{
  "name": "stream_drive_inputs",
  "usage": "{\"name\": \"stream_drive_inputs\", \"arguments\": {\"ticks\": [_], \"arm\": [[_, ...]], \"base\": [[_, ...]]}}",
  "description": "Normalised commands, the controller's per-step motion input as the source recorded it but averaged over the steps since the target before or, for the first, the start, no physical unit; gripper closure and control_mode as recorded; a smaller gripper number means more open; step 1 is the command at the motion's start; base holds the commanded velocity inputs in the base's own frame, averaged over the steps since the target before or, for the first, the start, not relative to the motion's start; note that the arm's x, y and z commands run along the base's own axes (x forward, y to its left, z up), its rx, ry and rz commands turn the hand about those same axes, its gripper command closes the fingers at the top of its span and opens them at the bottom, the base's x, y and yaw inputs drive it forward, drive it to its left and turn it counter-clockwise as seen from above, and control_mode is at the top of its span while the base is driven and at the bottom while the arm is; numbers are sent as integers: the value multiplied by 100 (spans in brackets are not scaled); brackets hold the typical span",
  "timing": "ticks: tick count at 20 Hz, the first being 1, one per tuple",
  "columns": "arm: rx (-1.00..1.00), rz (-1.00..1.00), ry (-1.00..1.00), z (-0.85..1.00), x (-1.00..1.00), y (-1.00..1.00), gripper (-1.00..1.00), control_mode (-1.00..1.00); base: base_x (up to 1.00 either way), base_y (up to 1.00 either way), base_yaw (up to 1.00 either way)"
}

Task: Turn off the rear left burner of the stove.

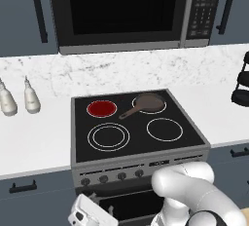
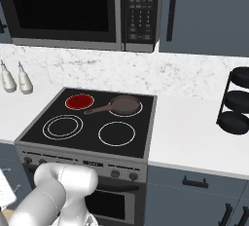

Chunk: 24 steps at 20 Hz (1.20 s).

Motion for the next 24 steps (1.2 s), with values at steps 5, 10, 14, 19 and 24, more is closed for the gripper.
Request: {"name": "stream_drive_inputs", "arguments": {"ticks": [5, 10, 14, 19, 24], "arm": [[0, 4, 0, -11, 39, -41, -100, -100], [0, 3, 0, -10, 42, -29, -100, -100], [0, 7, 0, -12, 49, -5, -100, -100], [10, 12, 0, -23, 47, 4, -100, -100], [13, 13, -1, -34, 31, 9, -100, -100]], "base": [[0, 0, 0], [0, 0, 0], [0, 0, 0], [0, 0, 0], [0, 0, 0]]}}
